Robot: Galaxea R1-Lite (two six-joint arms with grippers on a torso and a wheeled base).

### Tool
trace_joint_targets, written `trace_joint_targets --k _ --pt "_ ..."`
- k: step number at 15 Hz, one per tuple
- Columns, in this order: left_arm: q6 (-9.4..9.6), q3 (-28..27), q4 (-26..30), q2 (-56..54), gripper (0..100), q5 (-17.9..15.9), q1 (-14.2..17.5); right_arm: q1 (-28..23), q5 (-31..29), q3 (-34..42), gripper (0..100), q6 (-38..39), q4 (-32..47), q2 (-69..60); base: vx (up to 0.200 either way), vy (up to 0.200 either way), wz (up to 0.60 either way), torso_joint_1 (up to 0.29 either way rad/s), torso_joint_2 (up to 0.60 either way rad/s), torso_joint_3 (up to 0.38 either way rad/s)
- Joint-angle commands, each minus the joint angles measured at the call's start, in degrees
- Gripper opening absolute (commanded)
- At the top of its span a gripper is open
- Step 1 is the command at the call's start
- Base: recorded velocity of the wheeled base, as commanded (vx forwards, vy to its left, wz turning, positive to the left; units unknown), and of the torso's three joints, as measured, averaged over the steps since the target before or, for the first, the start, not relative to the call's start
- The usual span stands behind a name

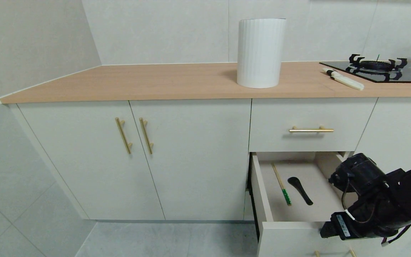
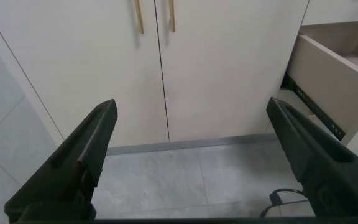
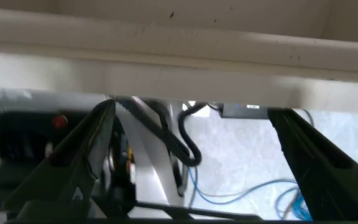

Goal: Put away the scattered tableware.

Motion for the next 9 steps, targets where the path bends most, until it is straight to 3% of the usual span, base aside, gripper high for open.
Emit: trace_joint_targets --k 1,9 --pt "0.01 0.01 0.0 0.02 100 0.0 -0.01 -0.21 -0.39 -0.17 100 0.78 -1.92 1.54 0.0 0.0 0.0 0.0 0.0 0.0" --pt "0.01 0.01 0.0 0.02 100 0.0 -0.01 -1.88 -4.52 -0.17 100 3.95 -16.43 8.05 0.0 0.0 0.0 0.0 0.0 0.0"
